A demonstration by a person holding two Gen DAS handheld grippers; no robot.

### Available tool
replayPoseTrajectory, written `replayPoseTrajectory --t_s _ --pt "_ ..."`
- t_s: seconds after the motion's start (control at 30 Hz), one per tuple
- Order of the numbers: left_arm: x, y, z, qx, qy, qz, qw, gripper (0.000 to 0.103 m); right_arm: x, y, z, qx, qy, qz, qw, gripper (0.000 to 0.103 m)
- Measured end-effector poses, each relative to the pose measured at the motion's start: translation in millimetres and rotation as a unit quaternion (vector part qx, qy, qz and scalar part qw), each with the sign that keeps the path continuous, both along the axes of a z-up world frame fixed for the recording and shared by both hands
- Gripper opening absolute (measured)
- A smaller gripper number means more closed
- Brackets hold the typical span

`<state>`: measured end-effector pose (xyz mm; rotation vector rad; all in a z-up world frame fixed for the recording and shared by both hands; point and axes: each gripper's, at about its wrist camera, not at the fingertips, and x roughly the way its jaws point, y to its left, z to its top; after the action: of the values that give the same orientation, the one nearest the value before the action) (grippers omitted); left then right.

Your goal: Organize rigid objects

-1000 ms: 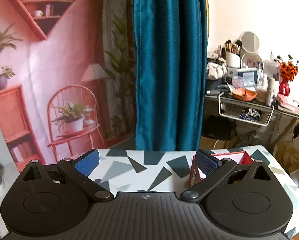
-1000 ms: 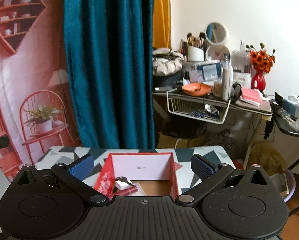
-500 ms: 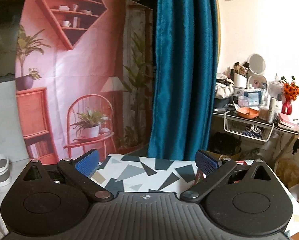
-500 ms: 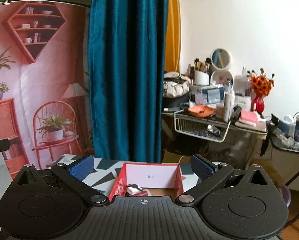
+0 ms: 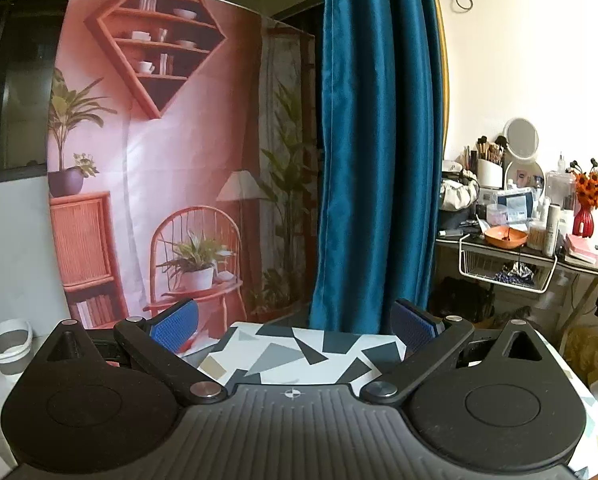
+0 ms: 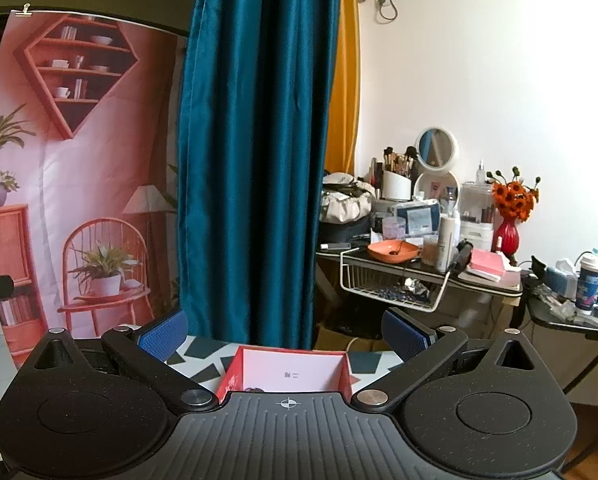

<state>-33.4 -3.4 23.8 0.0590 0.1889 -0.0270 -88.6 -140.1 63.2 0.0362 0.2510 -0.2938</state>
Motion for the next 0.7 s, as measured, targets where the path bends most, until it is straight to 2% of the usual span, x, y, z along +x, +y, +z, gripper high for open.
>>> replayPoseTrajectory --t_s 0.7 --pt "-1.6 0.3 -0.1 0.000 0.007 0.002 1.0000 0.103 8.4 1.1 -7.8 0.005 0.014 0.000 1.000 0.103"
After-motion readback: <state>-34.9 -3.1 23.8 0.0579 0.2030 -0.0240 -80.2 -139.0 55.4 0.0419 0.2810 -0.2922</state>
